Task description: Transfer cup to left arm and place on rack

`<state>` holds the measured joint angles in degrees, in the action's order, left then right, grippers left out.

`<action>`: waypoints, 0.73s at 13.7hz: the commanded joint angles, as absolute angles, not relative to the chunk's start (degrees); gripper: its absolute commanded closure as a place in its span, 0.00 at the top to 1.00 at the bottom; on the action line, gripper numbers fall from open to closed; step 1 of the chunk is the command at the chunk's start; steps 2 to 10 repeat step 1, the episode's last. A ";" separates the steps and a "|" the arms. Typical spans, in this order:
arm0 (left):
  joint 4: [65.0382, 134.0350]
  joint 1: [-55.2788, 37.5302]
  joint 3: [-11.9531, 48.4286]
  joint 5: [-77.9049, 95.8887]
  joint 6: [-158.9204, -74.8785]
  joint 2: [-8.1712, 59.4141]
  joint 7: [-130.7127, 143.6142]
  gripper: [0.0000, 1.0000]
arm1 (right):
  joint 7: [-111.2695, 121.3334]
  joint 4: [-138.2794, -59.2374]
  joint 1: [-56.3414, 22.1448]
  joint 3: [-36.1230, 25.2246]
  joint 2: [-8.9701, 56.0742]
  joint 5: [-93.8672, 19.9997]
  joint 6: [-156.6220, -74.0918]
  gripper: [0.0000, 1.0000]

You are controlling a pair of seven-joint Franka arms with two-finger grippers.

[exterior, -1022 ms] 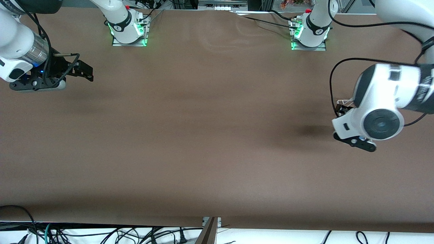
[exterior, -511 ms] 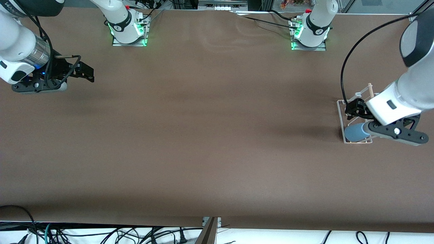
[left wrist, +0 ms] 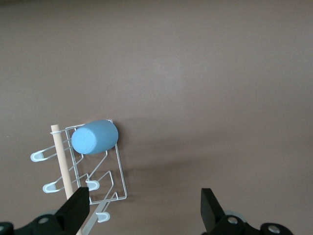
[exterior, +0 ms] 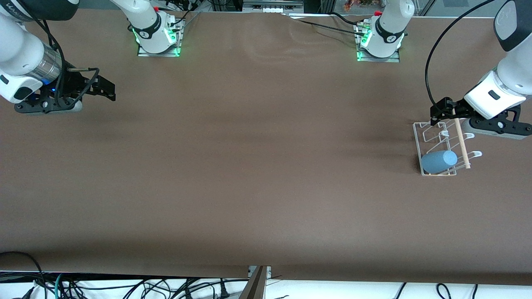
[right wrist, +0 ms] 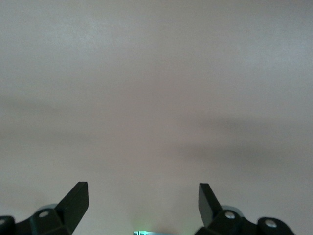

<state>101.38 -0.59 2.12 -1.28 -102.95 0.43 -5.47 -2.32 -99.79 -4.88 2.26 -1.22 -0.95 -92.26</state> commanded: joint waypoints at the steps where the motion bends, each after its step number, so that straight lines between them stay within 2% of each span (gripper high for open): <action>1: 103.27 -2.02 1.23 -1.67 -104.24 -0.88 -4.31 1.00 | -1.93 -99.67 -4.31 2.90 -1.49 -0.18 -91.67 0.99; 10: 103.27 -2.02 1.23 -1.67 -104.24 -0.88 -4.31 1.00 | -1.93 -99.67 -4.31 2.90 -1.49 -0.18 -91.67 0.99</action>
